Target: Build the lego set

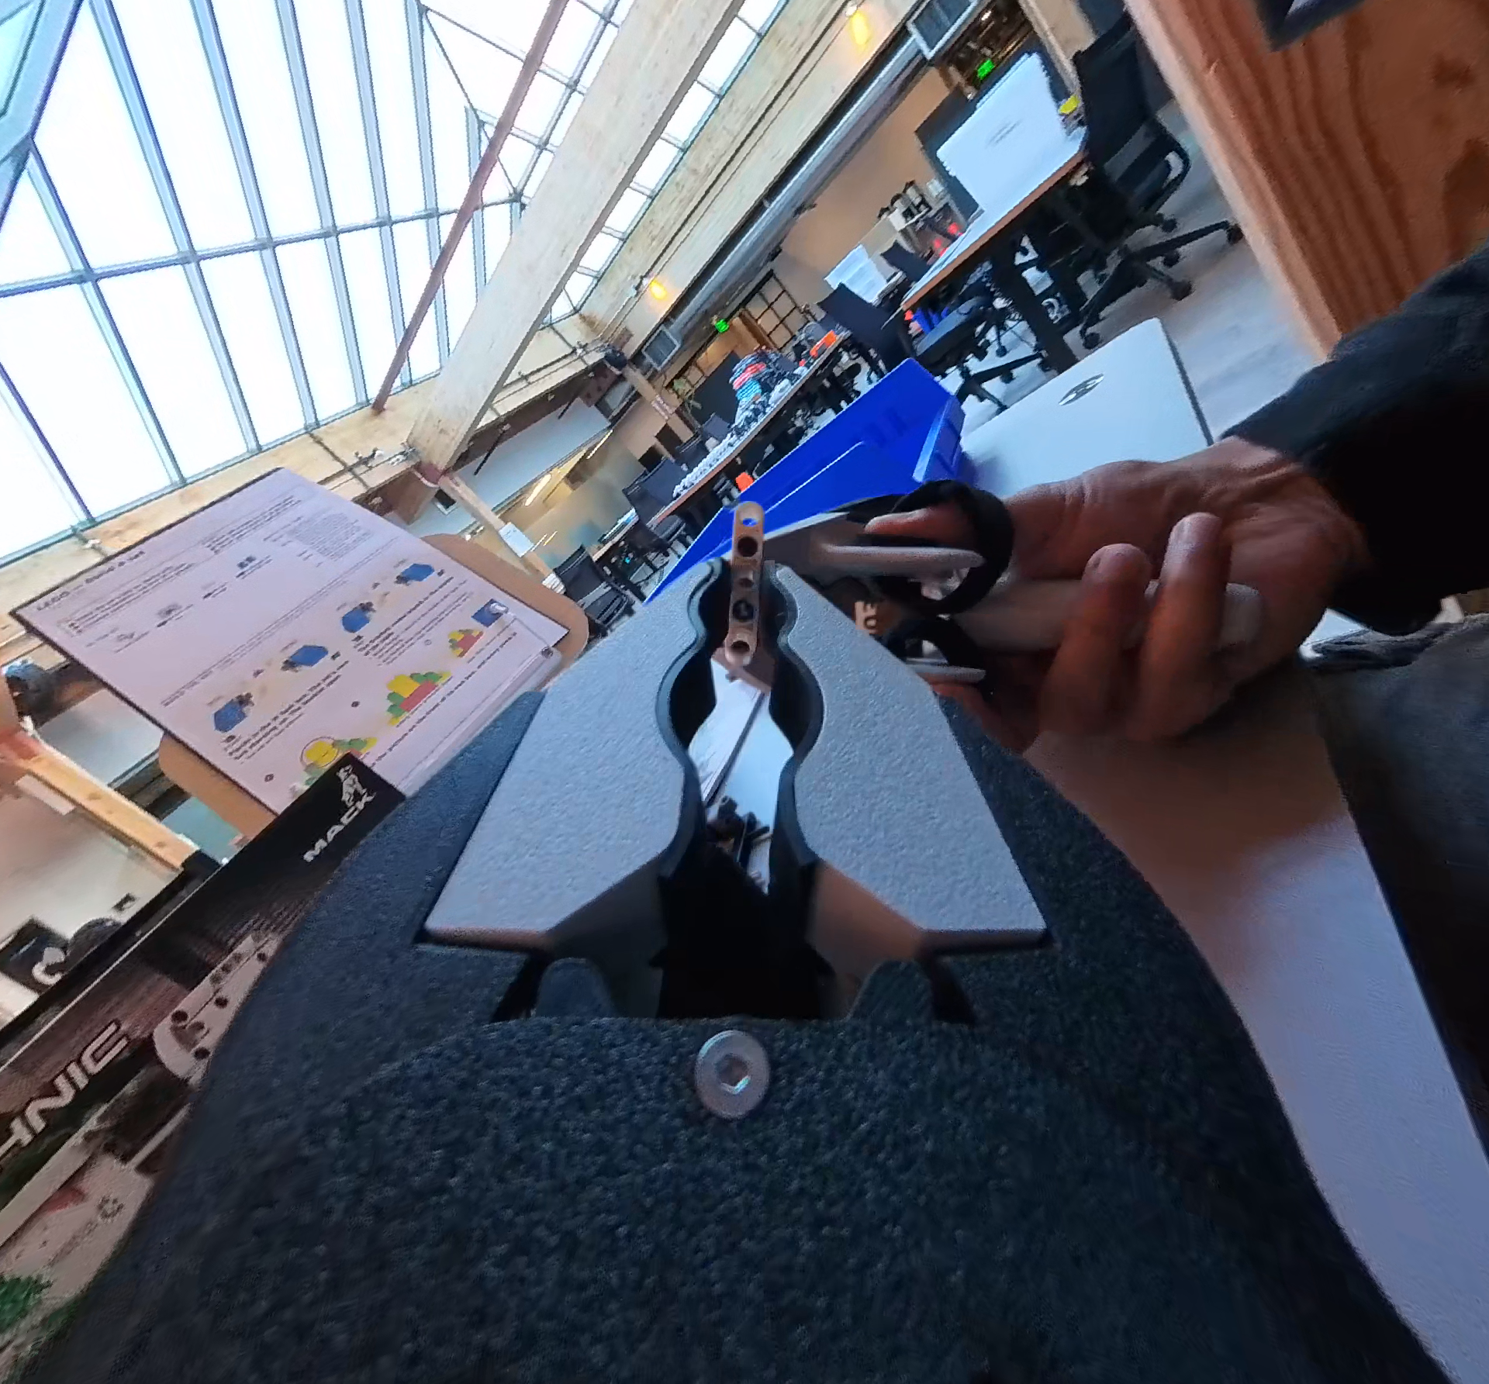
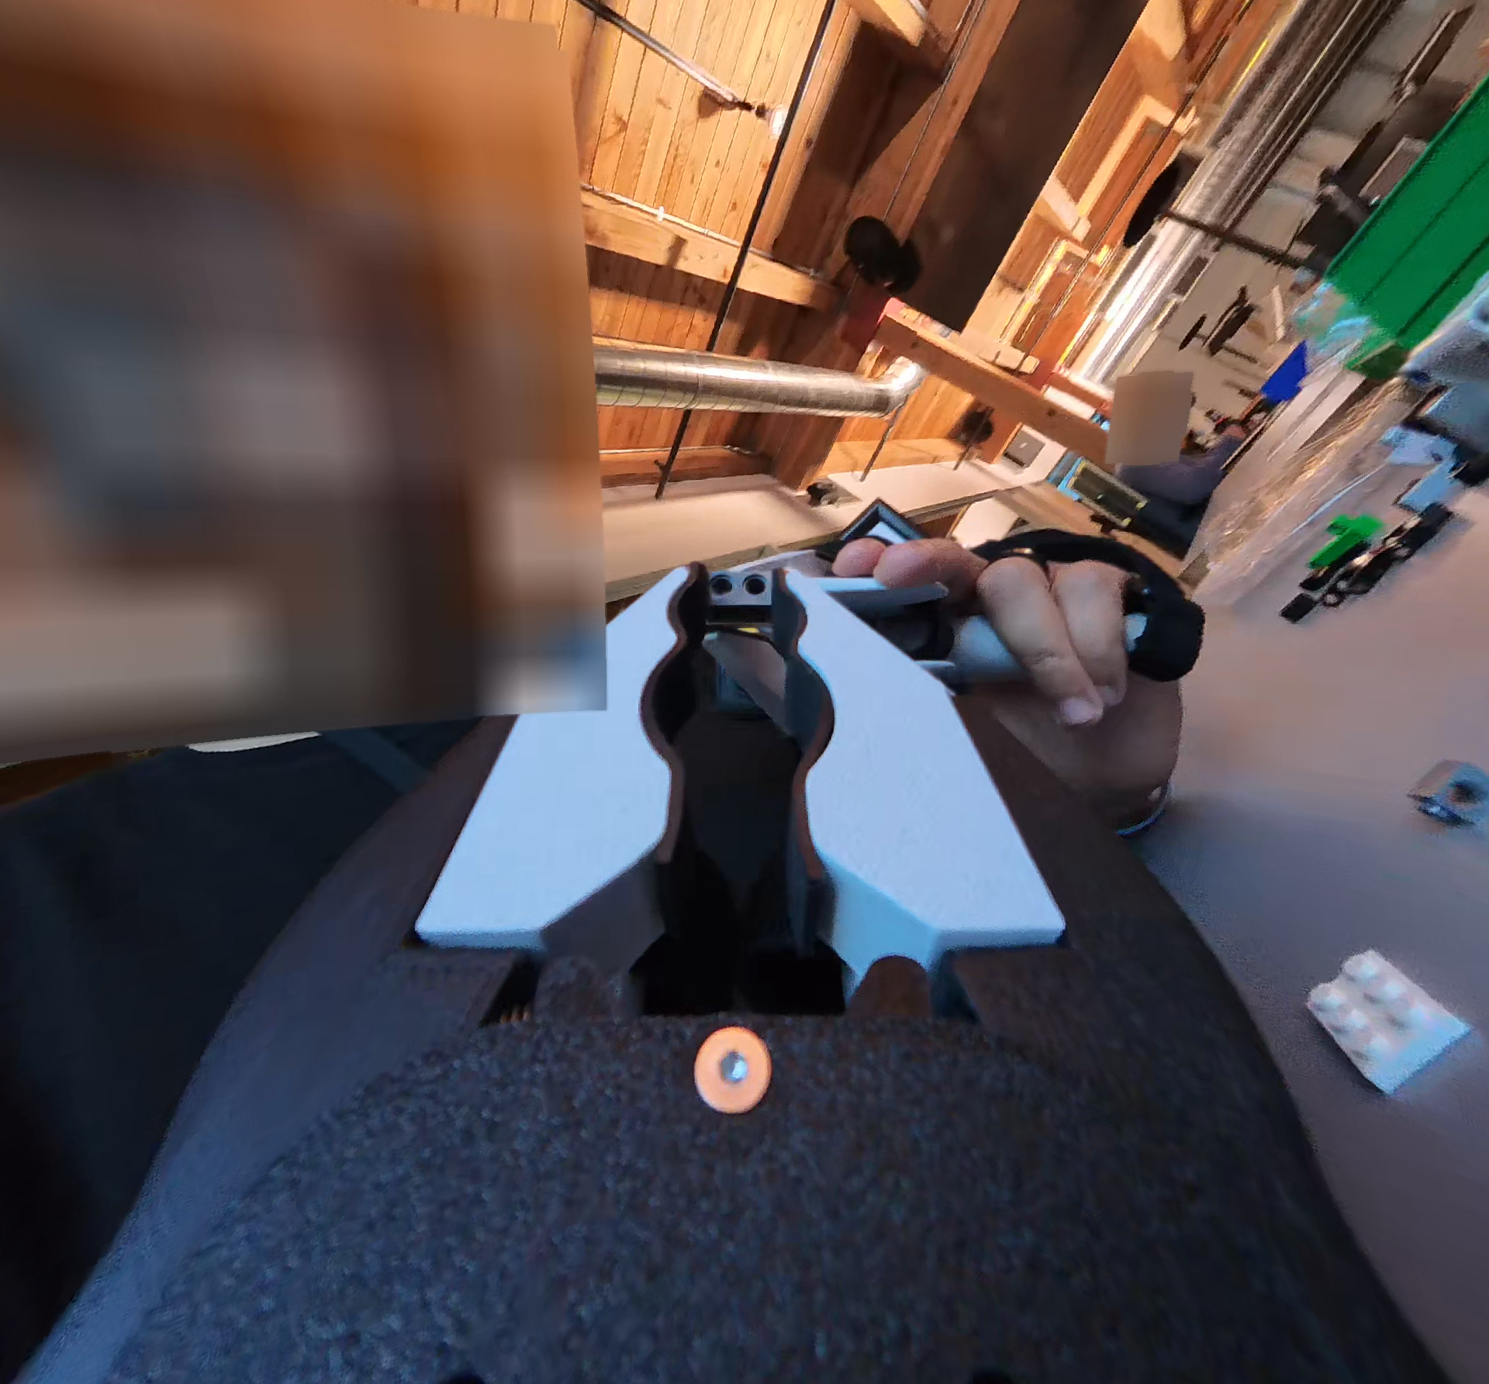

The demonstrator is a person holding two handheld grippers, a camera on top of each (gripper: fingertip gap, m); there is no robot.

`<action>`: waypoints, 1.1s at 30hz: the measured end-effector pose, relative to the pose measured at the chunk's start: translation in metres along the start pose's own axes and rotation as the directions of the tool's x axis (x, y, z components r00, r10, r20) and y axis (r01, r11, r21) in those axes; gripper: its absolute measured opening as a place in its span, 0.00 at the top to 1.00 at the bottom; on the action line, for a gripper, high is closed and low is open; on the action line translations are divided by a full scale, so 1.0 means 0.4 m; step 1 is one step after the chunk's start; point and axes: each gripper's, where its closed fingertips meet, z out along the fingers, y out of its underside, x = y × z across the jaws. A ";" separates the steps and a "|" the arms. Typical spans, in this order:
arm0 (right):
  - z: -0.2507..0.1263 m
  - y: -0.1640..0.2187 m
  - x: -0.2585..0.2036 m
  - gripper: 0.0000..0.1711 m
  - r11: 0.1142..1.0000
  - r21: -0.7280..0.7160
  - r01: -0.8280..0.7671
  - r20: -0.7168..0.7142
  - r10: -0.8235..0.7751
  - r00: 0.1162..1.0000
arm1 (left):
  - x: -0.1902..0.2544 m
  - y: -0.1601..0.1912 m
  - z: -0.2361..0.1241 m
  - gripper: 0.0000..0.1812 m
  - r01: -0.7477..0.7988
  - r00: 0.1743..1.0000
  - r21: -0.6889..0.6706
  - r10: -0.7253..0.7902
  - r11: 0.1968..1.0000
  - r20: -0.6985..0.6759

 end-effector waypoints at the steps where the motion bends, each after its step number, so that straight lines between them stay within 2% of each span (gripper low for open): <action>1: 0.004 0.007 -0.002 0.92 1.000 -0.017 -0.004 0.005 0.004 1.000 | 0.004 -0.005 0.000 0.97 -0.006 1.000 0.010 0.006 1.000 -0.008; 8: 0.008 0.024 -0.010 0.91 0.993 -0.060 -0.106 0.058 0.110 0.992 | 0.016 -0.018 -0.001 0.97 -0.097 0.995 0.027 0.098 0.995 -0.015; 11: 0.007 0.028 -0.009 0.91 0.984 -0.087 -0.157 0.058 0.162 0.985 | 0.022 -0.019 -0.004 0.97 -0.227 0.974 0.005 0.227 0.974 -0.027; 14: 0.009 0.030 -0.015 0.92 0.983 -0.126 -0.134 0.034 0.139 0.990 | 0.030 -0.025 -0.003 0.97 -0.379 0.925 -0.011 0.378 0.926 -0.041; 18: 0.019 0.034 -0.036 0.91 0.972 -0.189 -0.142 0.033 0.151 0.988 | 0.032 -0.043 0.001 0.97 -0.582 0.812 0.019 0.582 0.813 -0.030; 23: 0.032 0.034 -0.065 0.91 0.965 -0.188 -0.181 0.145 0.209 0.967 | 0.025 -0.073 0.010 0.97 -0.534 0.844 0.129 0.536 0.836 0.015; 27: 0.047 0.042 -0.091 0.92 0.951 -0.200 -0.236 0.238 0.281 0.930 | 0.028 -0.096 0.014 0.97 -0.587 0.806 0.182 0.590 0.788 0.047; 29: 0.043 0.045 -0.089 0.92 0.942 -0.223 -0.249 0.208 0.295 0.932 | 0.036 -0.090 0.015 0.97 -0.641 0.759 0.194 0.651 0.742 0.019; 33: 0.024 0.051 -0.066 0.91 0.927 -0.286 -0.242 0.058 0.269 0.961 | 0.055 -0.061 0.014 0.97 -0.723 0.659 0.214 0.749 0.656 -0.070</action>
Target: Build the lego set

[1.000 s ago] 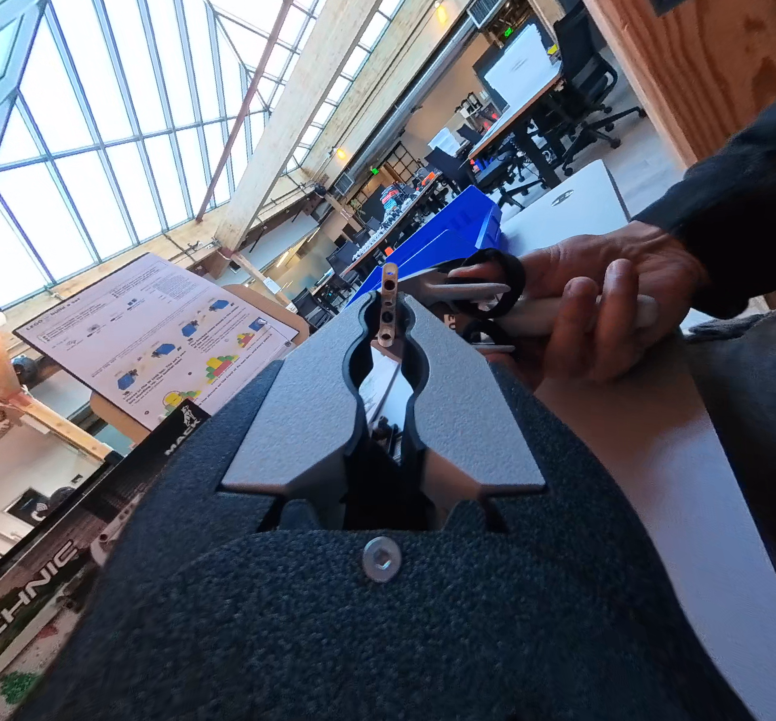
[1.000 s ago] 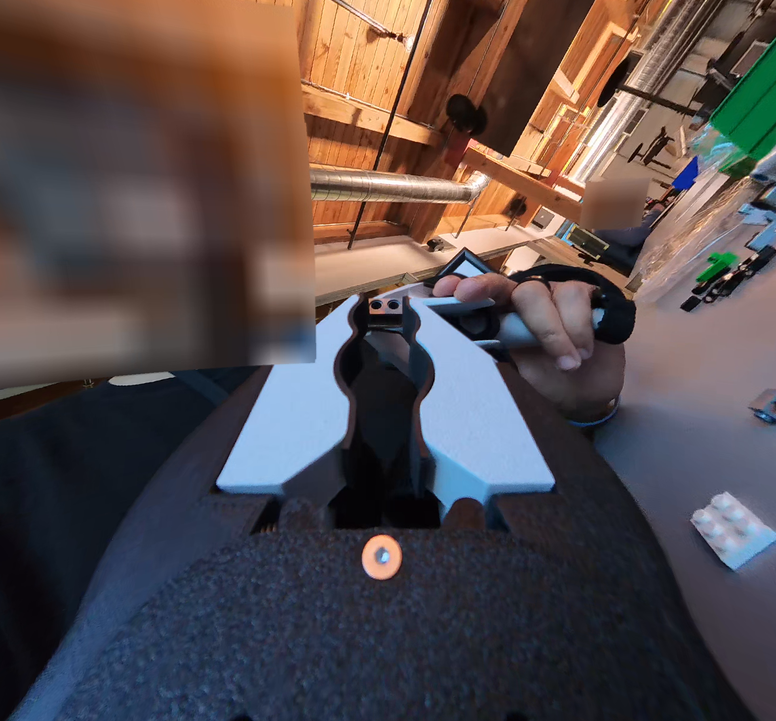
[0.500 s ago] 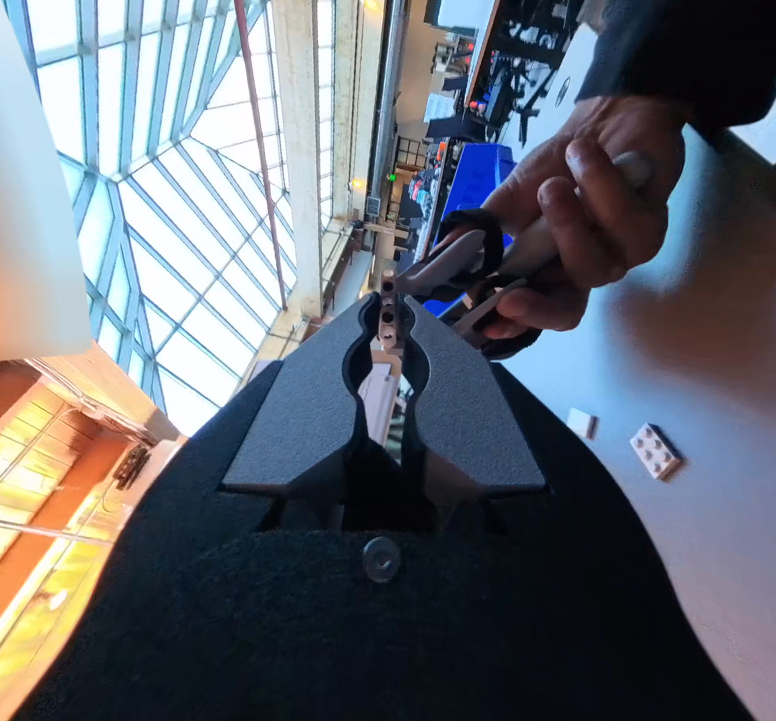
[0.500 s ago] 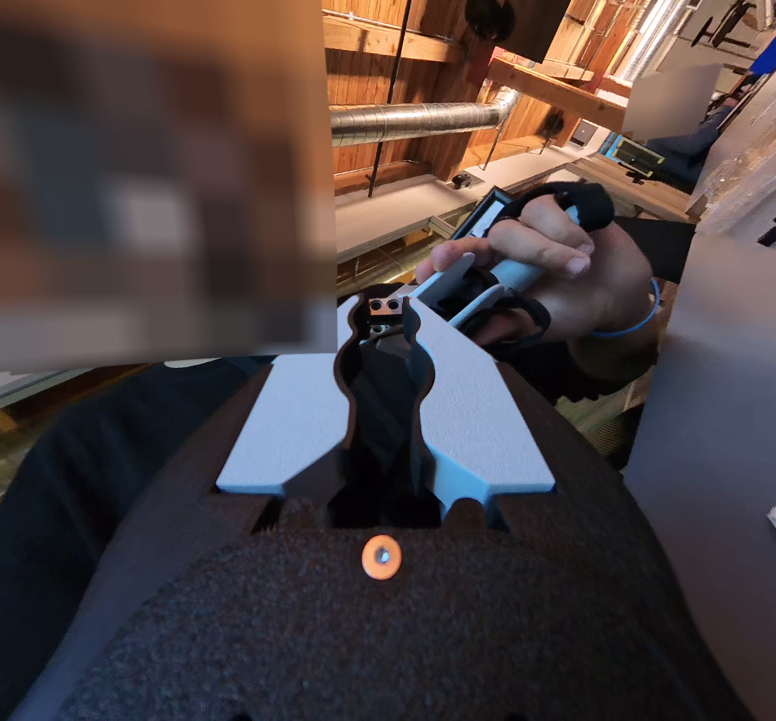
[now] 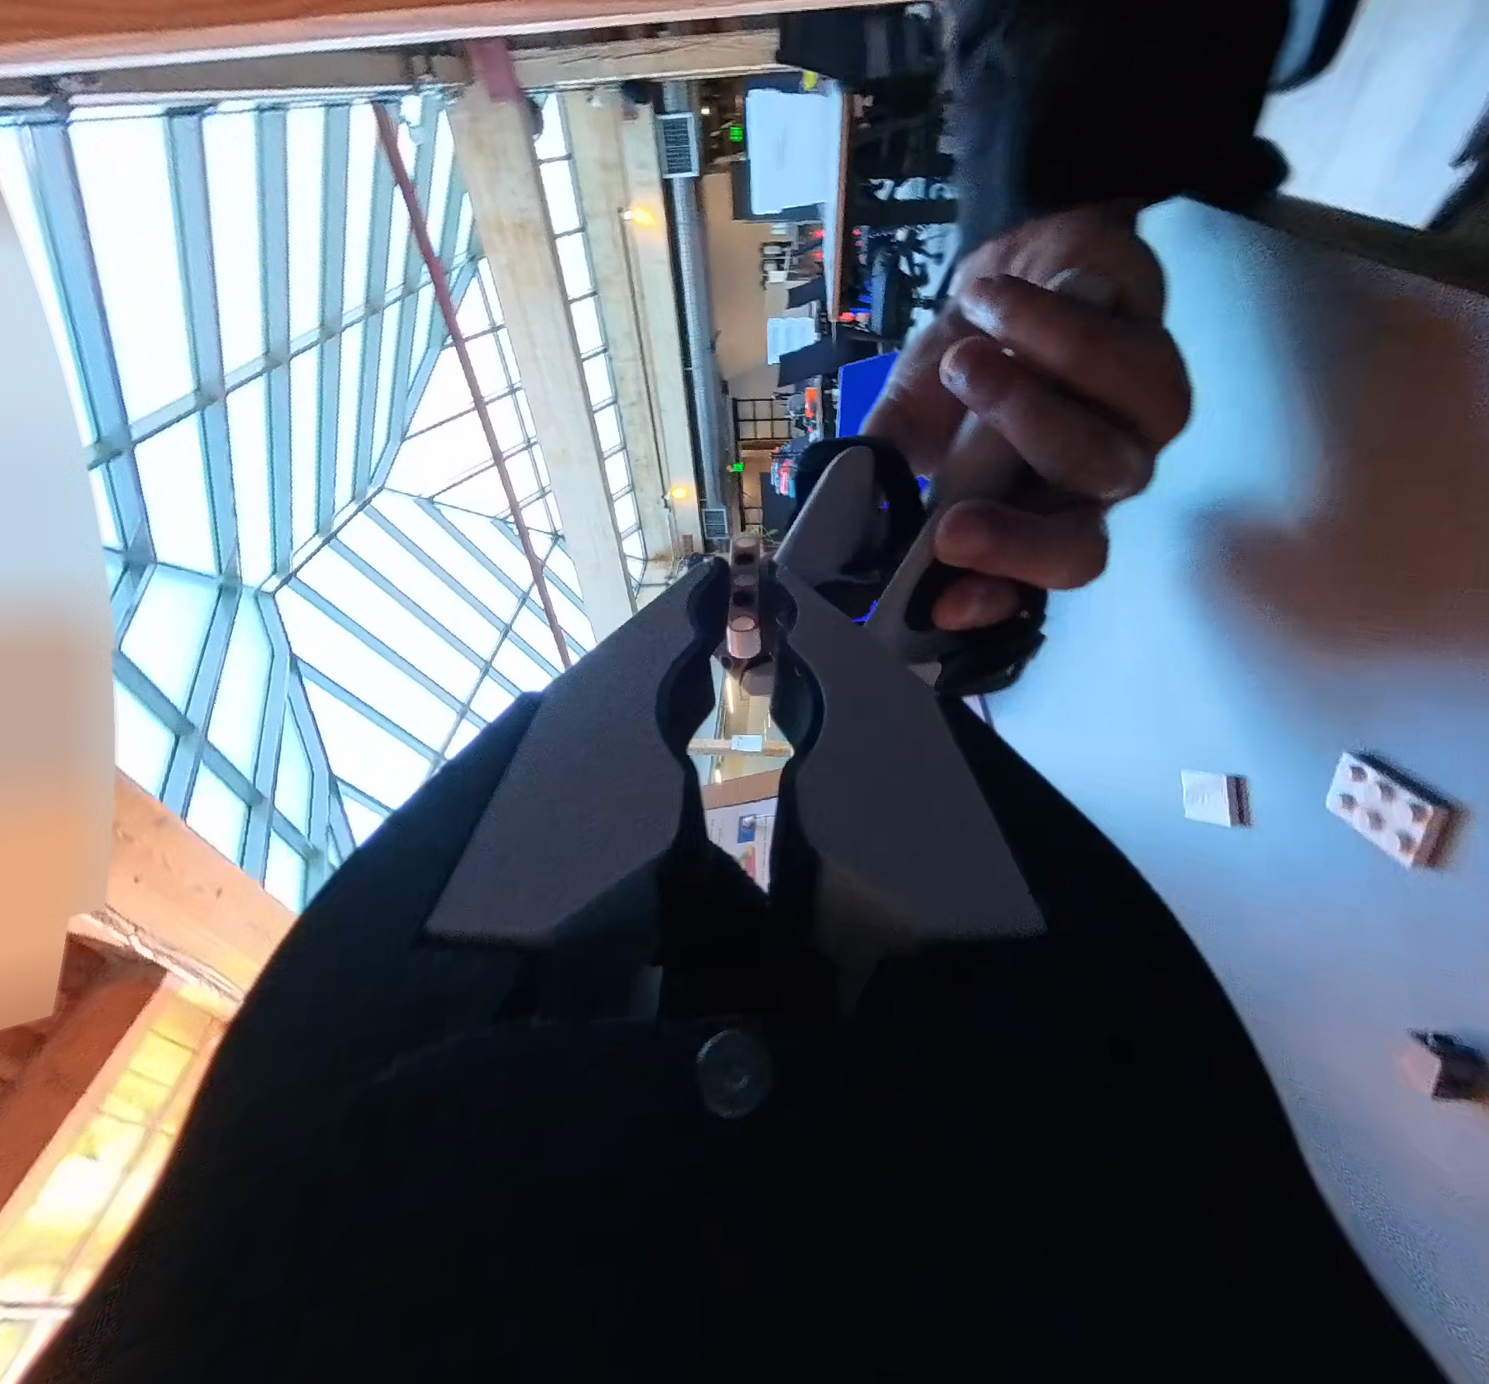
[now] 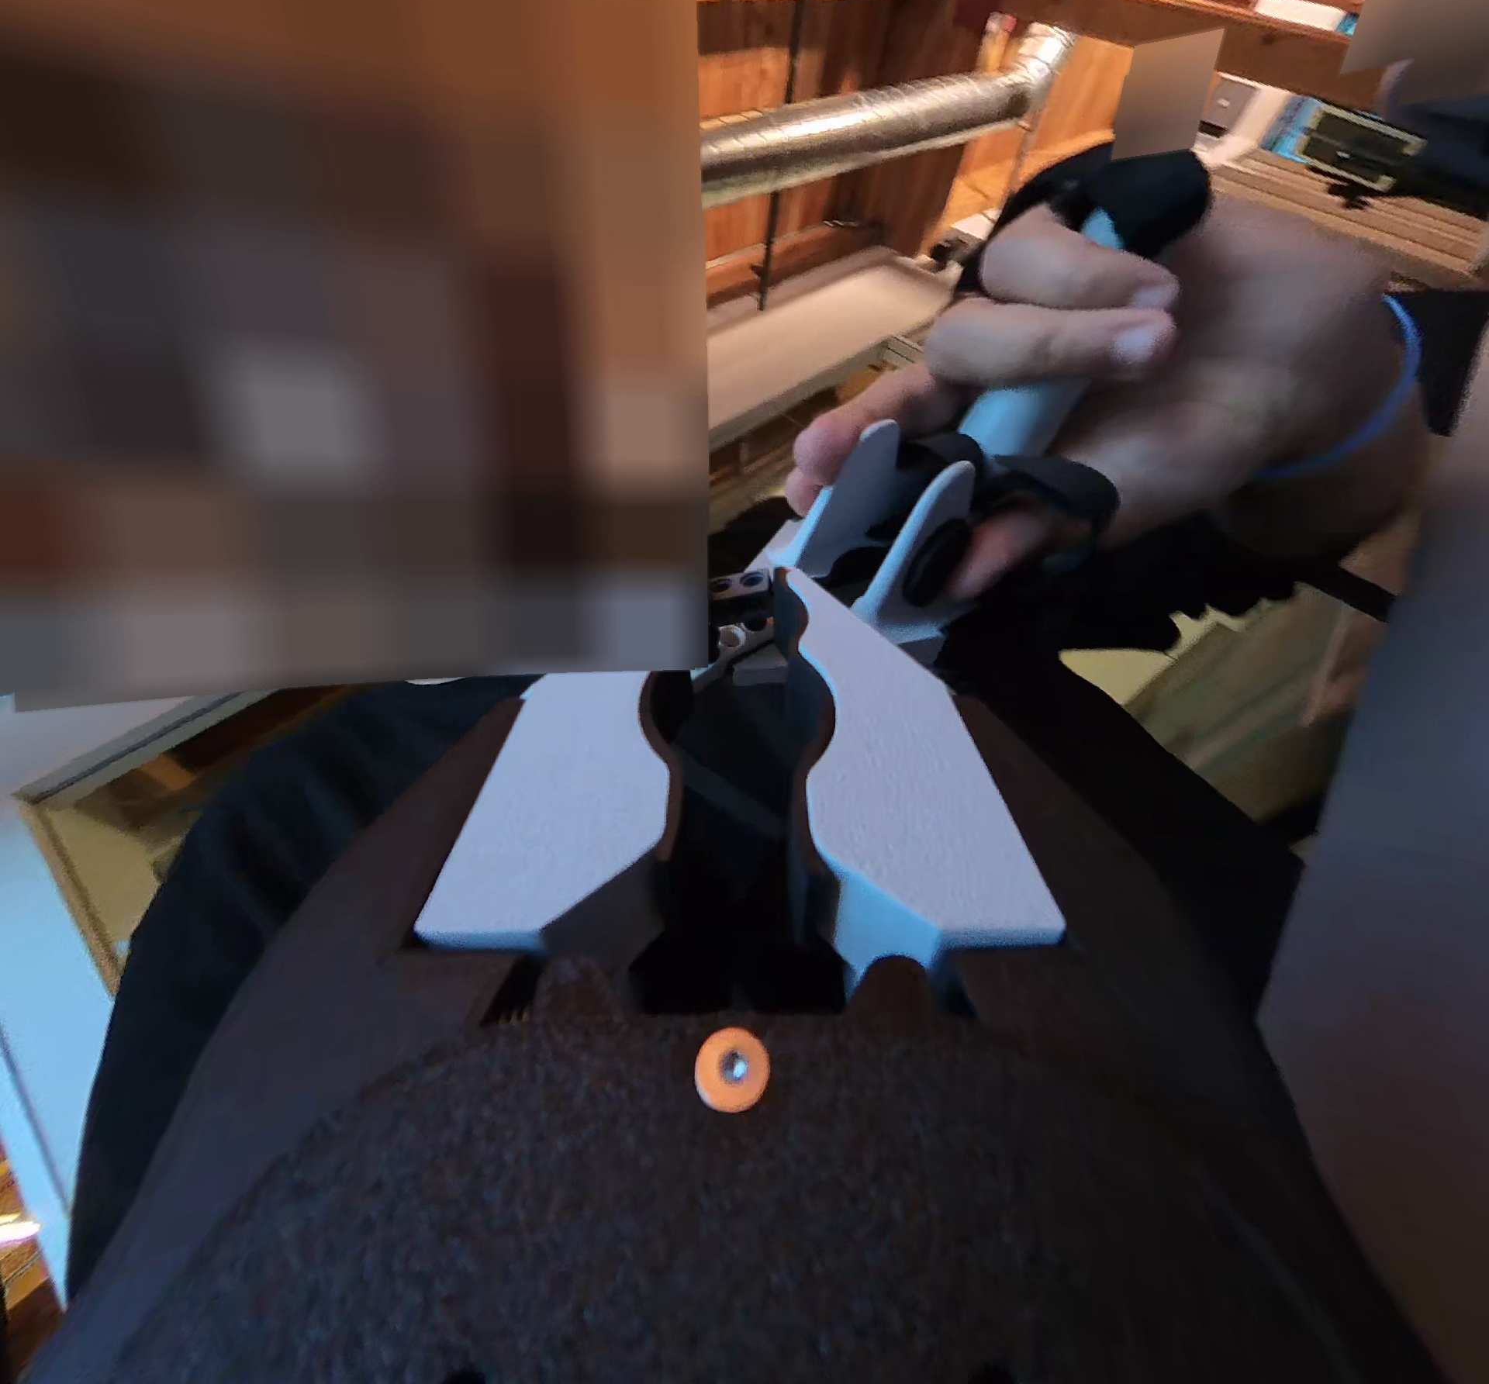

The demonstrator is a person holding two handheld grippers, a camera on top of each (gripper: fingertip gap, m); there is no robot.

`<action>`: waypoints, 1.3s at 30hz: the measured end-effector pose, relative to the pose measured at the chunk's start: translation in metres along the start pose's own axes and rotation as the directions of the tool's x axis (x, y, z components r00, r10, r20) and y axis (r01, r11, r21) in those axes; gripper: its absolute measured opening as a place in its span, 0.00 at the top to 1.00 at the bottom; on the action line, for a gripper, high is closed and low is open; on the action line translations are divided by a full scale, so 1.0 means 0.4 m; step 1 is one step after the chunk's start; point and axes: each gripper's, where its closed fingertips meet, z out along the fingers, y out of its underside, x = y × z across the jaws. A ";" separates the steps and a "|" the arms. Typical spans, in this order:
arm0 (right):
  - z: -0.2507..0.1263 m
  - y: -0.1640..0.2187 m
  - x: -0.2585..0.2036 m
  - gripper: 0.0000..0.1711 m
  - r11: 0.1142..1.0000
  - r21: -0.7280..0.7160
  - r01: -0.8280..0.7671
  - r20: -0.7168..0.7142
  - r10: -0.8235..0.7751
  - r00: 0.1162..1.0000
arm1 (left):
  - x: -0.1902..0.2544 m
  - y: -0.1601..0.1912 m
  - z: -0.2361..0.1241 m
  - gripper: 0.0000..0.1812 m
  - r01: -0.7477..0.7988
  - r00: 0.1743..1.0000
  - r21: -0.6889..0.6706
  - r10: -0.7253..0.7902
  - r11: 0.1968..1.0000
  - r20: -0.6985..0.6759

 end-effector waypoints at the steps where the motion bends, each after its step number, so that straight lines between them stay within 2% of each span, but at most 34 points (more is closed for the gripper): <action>1: -0.004 0.001 0.005 0.91 1.000 -0.015 -0.002 -0.032 0.001 0.999 | 0.008 0.001 0.001 0.97 -0.035 0.999 -0.002 0.035 0.999 -0.022; 9: -0.041 -0.024 0.023 0.91 0.992 -0.040 0.120 -0.207 -0.126 0.970 | 0.040 0.025 0.008 0.97 -0.197 0.974 -0.030 0.192 0.980 -0.117; 17: -0.057 -0.031 0.026 0.93 0.992 -0.022 0.122 -0.220 -0.124 0.968 | 0.055 0.032 0.018 0.97 -0.218 0.968 -0.033 0.211 0.975 -0.138; 22: -0.072 -0.029 0.031 0.94 0.990 -0.016 0.142 -0.262 -0.141 0.955 | 0.067 0.034 0.022 0.97 -0.186 0.971 -0.032 0.179 0.982 -0.155; 28: -0.085 -0.026 0.026 0.95 0.962 0.010 0.274 -0.315 -0.257 0.913 | 0.069 0.032 0.030 0.97 -0.051 0.987 -0.030 0.046 0.998 -0.155; 32: -0.087 -0.001 0.035 0.89 0.936 -0.059 0.346 -0.368 -0.343 0.864 | 0.060 0.033 0.039 0.97 0.026 0.988 -0.032 -0.031 0.999 -0.153; 39: -0.100 -0.001 0.033 0.89 0.911 -0.078 0.406 -0.413 -0.400 0.818 | 0.069 0.033 0.052 0.97 0.078 0.983 -0.022 -0.081 0.997 -0.164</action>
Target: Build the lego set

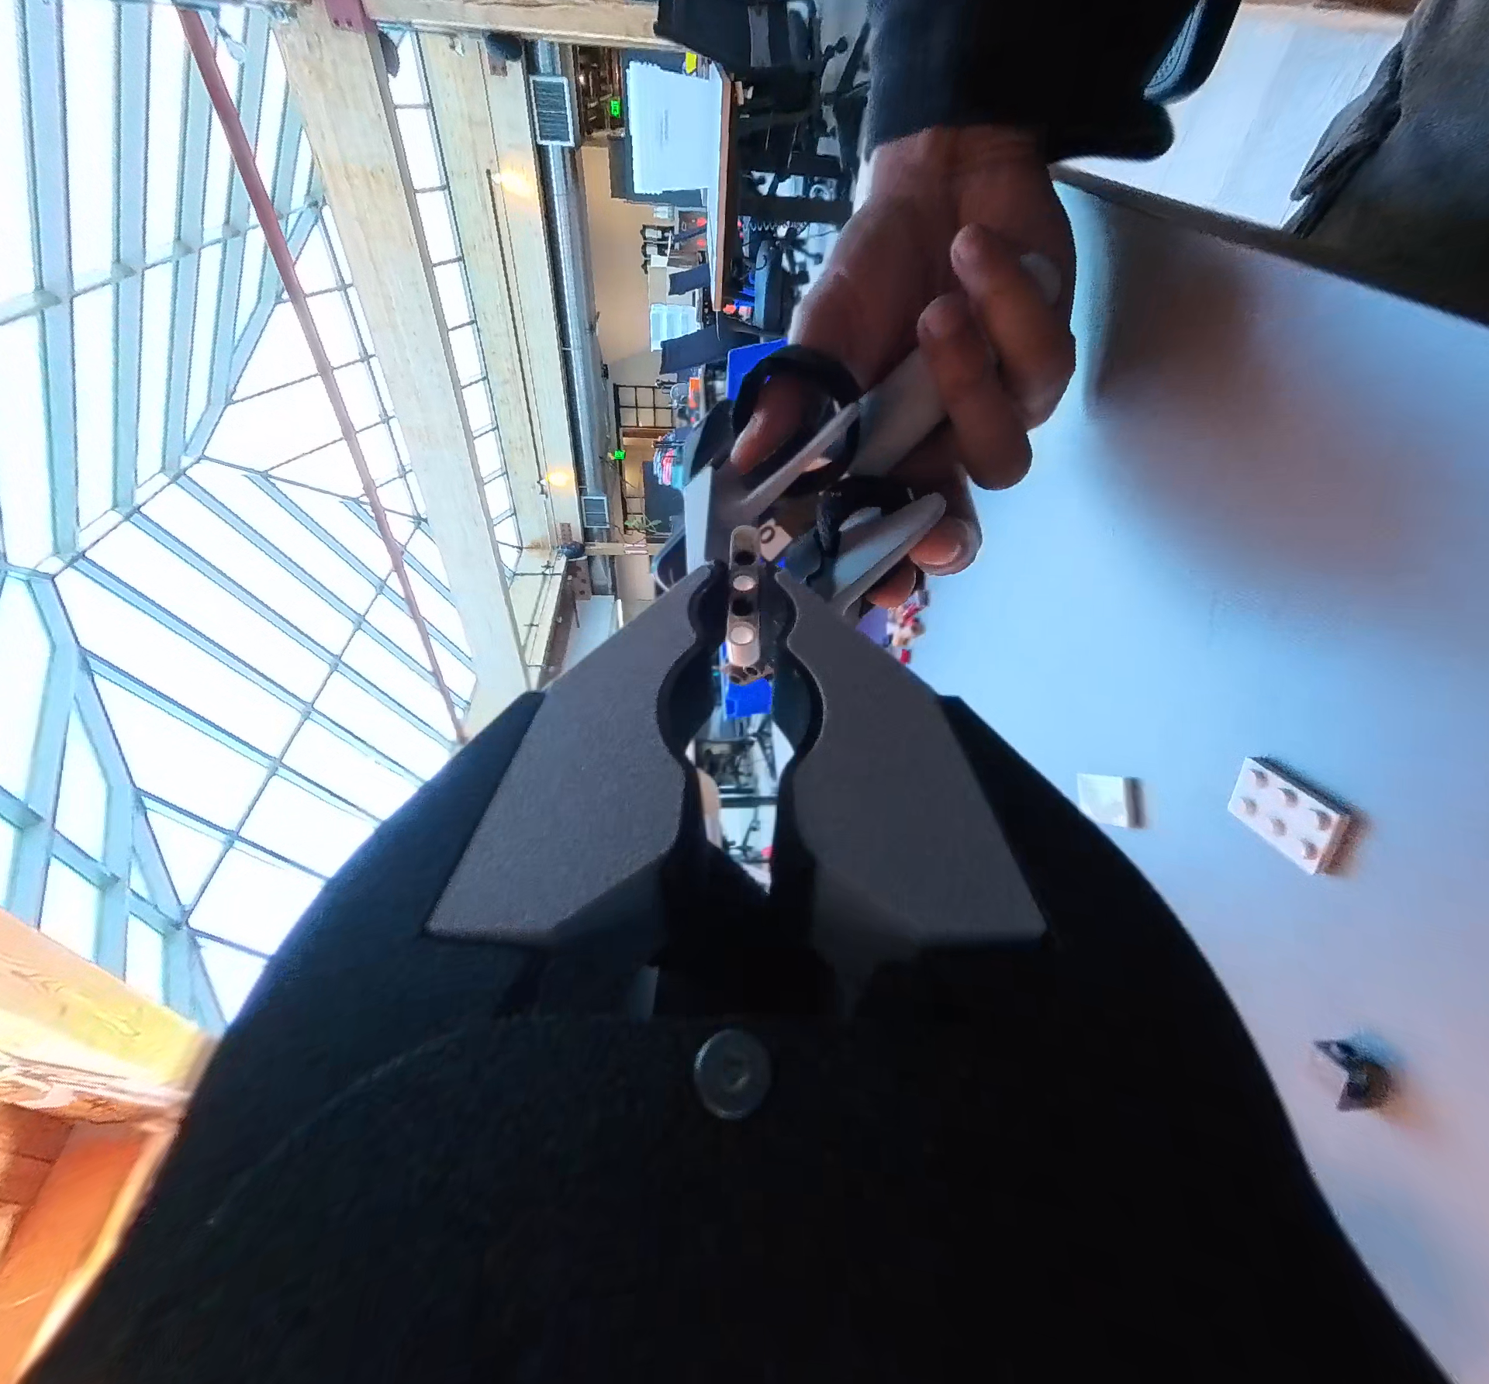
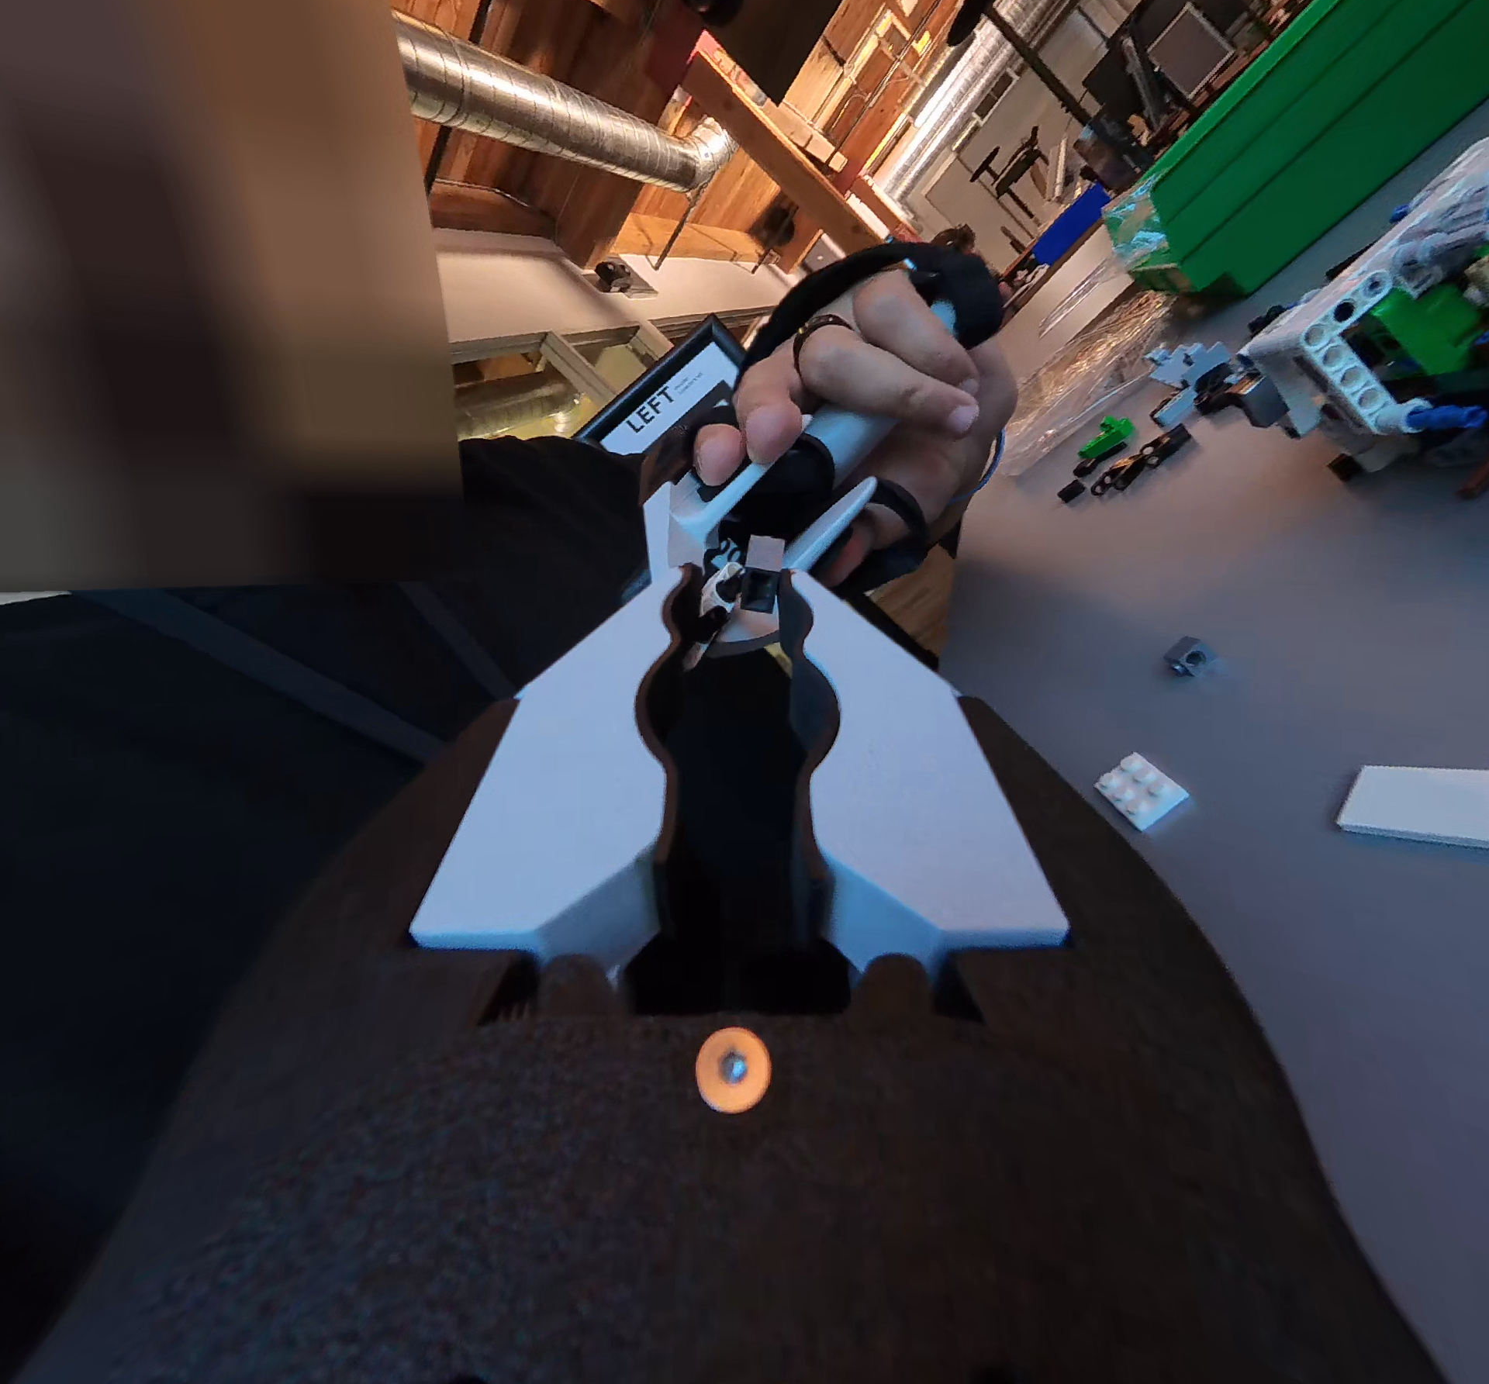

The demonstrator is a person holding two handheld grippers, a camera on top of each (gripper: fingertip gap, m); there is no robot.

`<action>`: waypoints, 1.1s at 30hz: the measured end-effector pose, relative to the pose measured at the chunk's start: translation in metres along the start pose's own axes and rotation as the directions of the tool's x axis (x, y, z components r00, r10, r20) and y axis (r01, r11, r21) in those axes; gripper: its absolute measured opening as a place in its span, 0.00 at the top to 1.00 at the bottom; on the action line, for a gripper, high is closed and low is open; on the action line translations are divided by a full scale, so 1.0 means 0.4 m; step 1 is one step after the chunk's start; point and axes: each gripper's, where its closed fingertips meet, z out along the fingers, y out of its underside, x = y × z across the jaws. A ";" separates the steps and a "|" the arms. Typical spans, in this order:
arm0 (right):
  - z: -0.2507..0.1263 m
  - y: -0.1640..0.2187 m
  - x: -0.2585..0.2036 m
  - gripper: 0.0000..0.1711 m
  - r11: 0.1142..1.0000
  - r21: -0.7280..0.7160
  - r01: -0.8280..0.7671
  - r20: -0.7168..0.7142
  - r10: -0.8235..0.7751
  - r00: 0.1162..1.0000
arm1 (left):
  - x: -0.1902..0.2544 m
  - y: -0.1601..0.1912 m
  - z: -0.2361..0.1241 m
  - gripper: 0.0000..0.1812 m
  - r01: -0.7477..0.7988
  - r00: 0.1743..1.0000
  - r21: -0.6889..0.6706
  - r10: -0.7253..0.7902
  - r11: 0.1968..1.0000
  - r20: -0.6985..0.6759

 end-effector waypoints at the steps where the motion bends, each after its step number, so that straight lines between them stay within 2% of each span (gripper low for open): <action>1: -0.002 -0.001 0.003 0.90 1.000 -0.001 0.009 -0.010 -0.009 1.000 | 0.002 0.000 0.002 0.97 0.026 1.000 0.006 -0.026 1.000 -0.004; 6: -0.012 0.002 0.014 0.92 0.992 -0.044 0.115 -0.096 -0.119 0.988 | 0.004 0.000 0.011 0.97 0.212 0.977 0.042 -0.211 0.976 -0.026; 11: -0.023 0.008 0.038 0.96 0.985 -0.080 0.151 -0.170 -0.163 0.972 | 0.019 0.004 0.023 0.97 0.173 0.985 0.027 -0.172 0.985 -0.019; 16: -0.036 -0.002 0.050 0.96 0.989 -0.030 0.144 -0.187 -0.147 0.971 | 0.028 0.019 0.030 0.97 0.151 0.988 -0.008 -0.151 0.988 -0.008; 20: -0.039 -0.004 0.040 0.95 0.987 -0.038 0.153 -0.165 -0.157 0.974 | 0.017 0.015 0.028 0.97 0.231 0.973 0.019 -0.231 0.973 0.006; 22: -0.037 -0.005 0.032 0.92 0.987 -0.035 0.159 -0.149 -0.163 0.975 | 0.013 0.015 0.030 0.97 0.233 0.972 0.019 -0.233 0.972 0.022; 33: -0.040 0.006 0.009 0.90 0.992 -0.010 0.124 -0.073 -0.125 0.989 | 0.009 -0.008 0.027 0.97 0.239 0.969 0.054 -0.241 0.970 0.046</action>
